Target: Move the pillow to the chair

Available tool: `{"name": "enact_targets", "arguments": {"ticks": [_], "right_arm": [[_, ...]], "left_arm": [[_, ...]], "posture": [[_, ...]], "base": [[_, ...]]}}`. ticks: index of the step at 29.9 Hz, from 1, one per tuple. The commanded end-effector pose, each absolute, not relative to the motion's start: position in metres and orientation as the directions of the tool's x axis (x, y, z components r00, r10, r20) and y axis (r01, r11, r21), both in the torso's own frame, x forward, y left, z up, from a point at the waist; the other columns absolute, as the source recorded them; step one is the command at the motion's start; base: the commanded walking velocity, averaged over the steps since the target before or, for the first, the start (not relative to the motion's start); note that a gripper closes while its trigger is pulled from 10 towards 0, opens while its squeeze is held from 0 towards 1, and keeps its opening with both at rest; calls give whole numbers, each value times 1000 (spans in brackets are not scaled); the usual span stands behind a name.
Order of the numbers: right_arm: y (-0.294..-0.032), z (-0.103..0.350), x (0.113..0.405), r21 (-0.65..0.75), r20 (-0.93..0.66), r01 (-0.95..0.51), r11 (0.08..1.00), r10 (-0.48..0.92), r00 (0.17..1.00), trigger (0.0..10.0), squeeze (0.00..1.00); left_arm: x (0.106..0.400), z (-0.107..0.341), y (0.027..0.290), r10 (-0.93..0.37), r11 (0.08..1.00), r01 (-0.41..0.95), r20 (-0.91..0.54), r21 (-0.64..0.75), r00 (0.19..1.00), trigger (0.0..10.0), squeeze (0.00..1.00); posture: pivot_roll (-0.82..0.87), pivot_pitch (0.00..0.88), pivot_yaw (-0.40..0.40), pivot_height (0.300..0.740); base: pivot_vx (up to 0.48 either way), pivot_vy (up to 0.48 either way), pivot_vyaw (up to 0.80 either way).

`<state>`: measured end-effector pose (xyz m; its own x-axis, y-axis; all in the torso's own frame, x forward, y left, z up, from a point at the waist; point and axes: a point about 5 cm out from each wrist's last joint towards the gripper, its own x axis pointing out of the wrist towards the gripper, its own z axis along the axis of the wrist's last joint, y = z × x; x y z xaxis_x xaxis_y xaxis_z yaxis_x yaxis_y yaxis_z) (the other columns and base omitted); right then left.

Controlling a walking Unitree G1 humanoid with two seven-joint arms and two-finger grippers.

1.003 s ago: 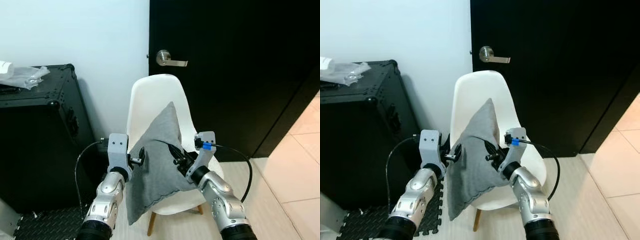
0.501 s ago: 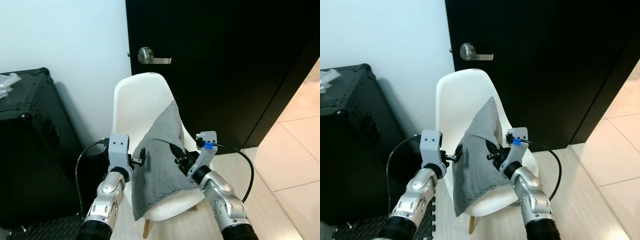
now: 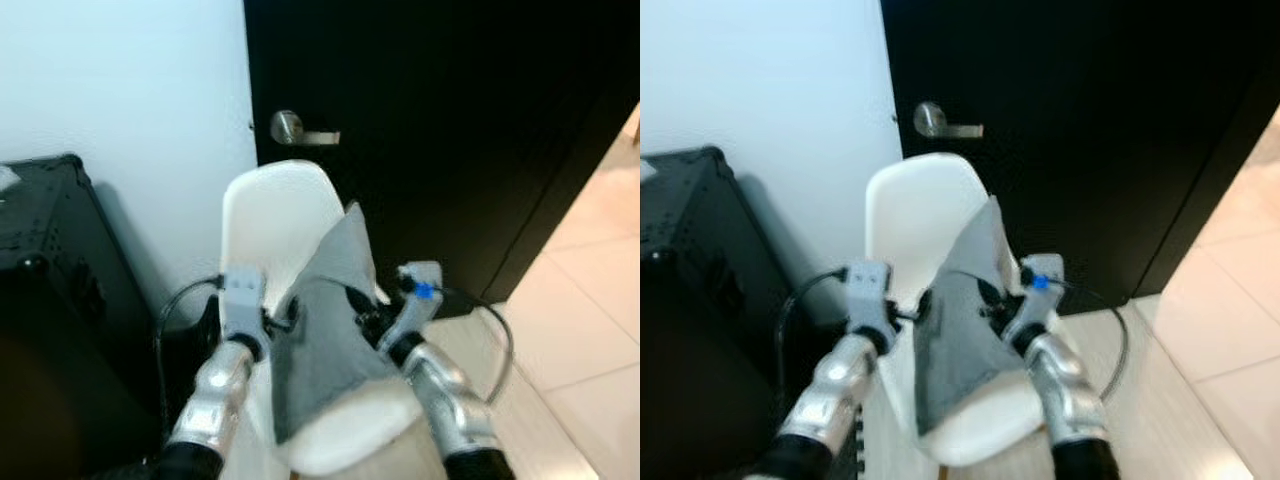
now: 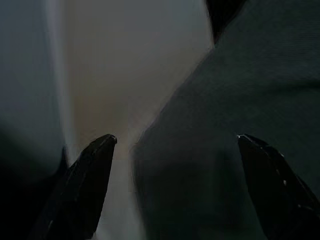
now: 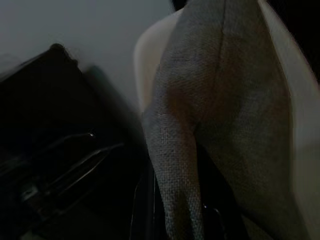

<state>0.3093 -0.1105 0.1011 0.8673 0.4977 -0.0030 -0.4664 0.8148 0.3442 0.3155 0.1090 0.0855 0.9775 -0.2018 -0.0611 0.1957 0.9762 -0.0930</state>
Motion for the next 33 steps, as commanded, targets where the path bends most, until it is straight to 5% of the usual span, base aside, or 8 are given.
{"name": "enact_targets", "arguments": {"ticks": [1,14,24,33], "right_arm": [[-115,113,313,332,66,-475,815,483,873,10000,0],[-118,105,319,312,-37,-392,865,424,905,10000,0],[-130,103,326,299,-84,-312,902,351,933,10000,0],[-140,82,332,221,-250,-206,953,259,933,10000,0]], "left_arm": [[314,85,103,-223,972,218,-60,-85,973,10000,0],[315,82,105,-195,979,189,-83,-77,977,10000,0],[309,83,85,-330,942,324,-66,-87,942,10000,0],[309,82,89,-309,951,307,-78,-36,948,10000,0]], "posture": [[-77,16,5,740],[-75,21,9,740],[-74,24,9,700],[-68,36,15,660]], "base": [[379,0,0],[173,0,0],[0,0,0],[0,0,0]]}}
